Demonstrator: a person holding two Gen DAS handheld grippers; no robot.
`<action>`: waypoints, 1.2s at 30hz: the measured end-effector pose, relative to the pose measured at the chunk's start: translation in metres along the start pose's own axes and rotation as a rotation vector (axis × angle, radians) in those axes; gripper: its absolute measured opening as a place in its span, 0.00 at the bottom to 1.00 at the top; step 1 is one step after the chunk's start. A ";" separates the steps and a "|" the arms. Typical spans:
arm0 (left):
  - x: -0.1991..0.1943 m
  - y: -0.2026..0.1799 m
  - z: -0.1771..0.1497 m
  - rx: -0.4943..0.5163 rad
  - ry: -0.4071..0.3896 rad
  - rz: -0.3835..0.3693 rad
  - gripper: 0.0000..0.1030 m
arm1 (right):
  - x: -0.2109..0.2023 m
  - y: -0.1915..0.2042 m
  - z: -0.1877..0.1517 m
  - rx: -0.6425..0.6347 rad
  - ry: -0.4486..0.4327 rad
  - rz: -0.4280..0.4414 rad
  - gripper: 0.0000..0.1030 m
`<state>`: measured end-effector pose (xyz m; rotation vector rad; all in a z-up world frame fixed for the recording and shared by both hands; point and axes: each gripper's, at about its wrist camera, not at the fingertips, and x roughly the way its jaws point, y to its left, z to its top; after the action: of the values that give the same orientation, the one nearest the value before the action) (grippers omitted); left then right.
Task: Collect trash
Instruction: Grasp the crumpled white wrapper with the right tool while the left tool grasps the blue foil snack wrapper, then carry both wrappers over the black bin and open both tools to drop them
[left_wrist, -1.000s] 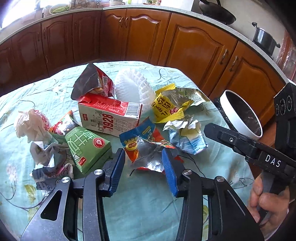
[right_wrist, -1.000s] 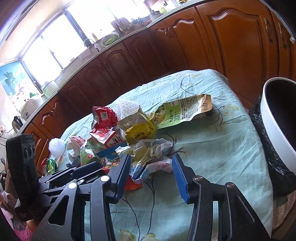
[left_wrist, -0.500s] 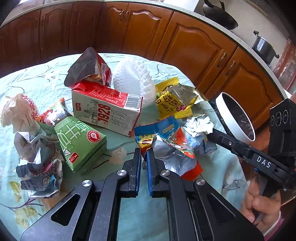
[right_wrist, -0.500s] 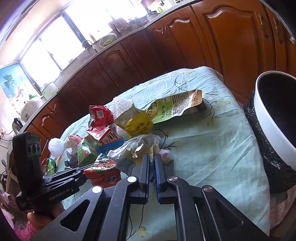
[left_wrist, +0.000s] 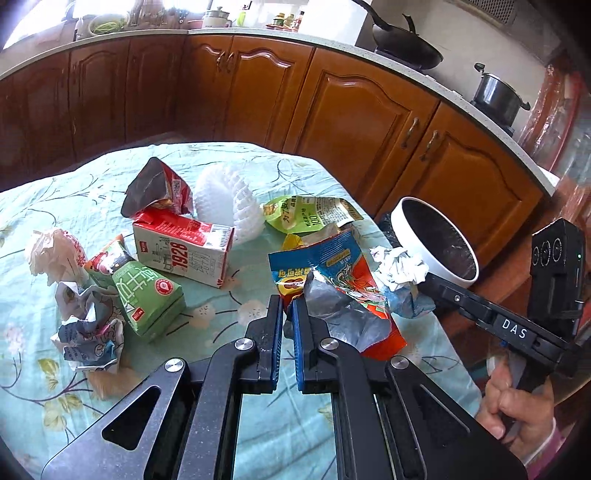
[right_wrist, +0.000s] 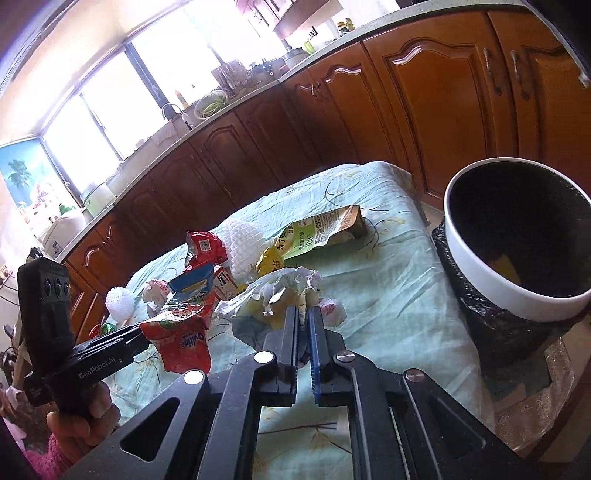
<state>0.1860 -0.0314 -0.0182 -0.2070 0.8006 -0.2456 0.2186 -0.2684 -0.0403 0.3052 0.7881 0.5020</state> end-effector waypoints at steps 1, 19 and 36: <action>0.002 -0.003 0.002 0.007 -0.001 -0.003 0.05 | -0.005 -0.002 -0.001 0.003 -0.006 -0.002 0.05; 0.021 -0.073 0.010 0.114 0.015 -0.070 0.05 | -0.065 -0.064 0.006 0.080 -0.118 -0.127 0.05; 0.068 -0.155 0.050 0.240 0.033 -0.113 0.05 | -0.087 -0.134 0.042 0.119 -0.170 -0.314 0.05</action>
<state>0.2467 -0.1949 0.0117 -0.0216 0.7853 -0.4496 0.2395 -0.4312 -0.0195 0.3223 0.6854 0.1321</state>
